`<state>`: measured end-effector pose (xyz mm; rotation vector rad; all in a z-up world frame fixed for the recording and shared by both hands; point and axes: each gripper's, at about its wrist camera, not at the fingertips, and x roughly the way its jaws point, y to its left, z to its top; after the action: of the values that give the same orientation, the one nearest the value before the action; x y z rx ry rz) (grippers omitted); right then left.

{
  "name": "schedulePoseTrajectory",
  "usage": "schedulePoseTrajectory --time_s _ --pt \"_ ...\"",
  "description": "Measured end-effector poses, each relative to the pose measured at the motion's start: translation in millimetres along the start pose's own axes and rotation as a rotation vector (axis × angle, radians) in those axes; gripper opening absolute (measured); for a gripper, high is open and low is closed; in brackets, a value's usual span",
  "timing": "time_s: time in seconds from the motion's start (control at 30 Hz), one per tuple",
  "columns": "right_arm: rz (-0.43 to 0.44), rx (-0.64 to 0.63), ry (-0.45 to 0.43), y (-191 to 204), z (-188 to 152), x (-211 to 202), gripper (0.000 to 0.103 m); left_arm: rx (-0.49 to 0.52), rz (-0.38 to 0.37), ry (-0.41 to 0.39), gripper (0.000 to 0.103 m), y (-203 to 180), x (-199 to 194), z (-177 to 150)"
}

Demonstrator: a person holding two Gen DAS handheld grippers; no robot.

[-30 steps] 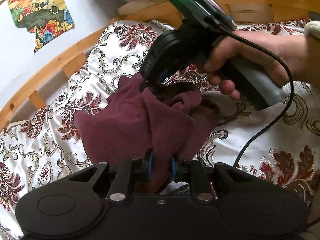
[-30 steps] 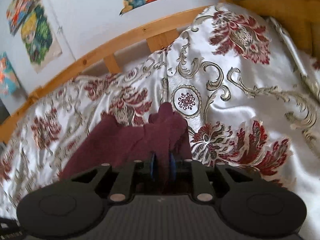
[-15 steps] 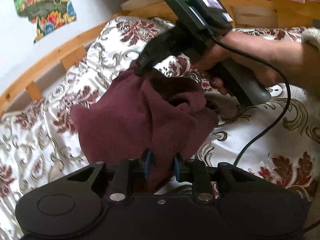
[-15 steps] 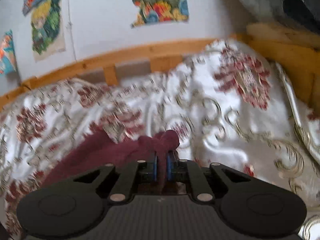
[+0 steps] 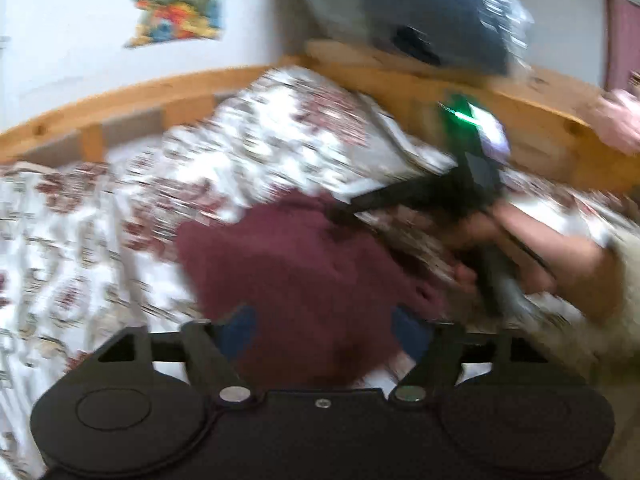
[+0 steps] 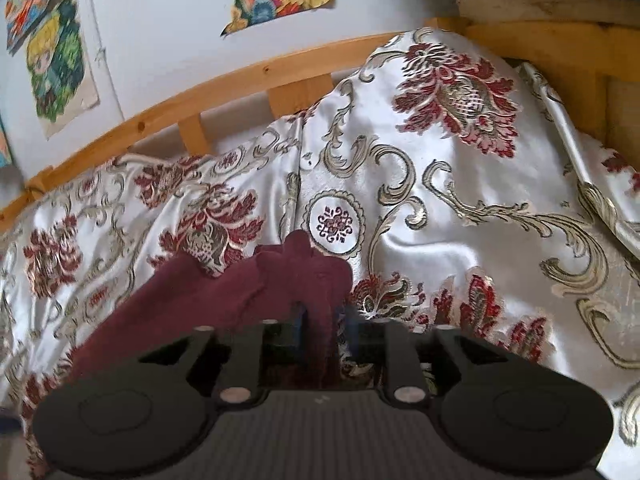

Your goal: Fold small clothes

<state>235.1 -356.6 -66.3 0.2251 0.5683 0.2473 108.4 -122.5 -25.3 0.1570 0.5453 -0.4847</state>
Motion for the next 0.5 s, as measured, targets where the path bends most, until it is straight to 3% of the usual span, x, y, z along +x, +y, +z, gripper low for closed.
schedulePoseTrajectory --time_s 0.1,0.17,0.27,0.37,0.5 --pt "0.012 0.028 0.005 -4 -1 -9 0.053 -0.060 0.099 0.010 0.085 21 16 18" --pt "0.011 0.039 0.008 -5 -3 -17 0.078 -0.090 0.135 0.016 0.085 36 31 26" --pt "0.034 0.018 0.030 1 -2 -22 0.088 -0.130 0.170 0.072 0.083 54 58 36" --pt "0.044 -0.036 0.050 11 -1 -27 0.098 -0.175 0.147 0.112 0.084 68 76 35" --pt "0.076 -0.097 0.091 19 -2 -30 0.101 -0.218 0.131 0.125 0.085 75 82 25"
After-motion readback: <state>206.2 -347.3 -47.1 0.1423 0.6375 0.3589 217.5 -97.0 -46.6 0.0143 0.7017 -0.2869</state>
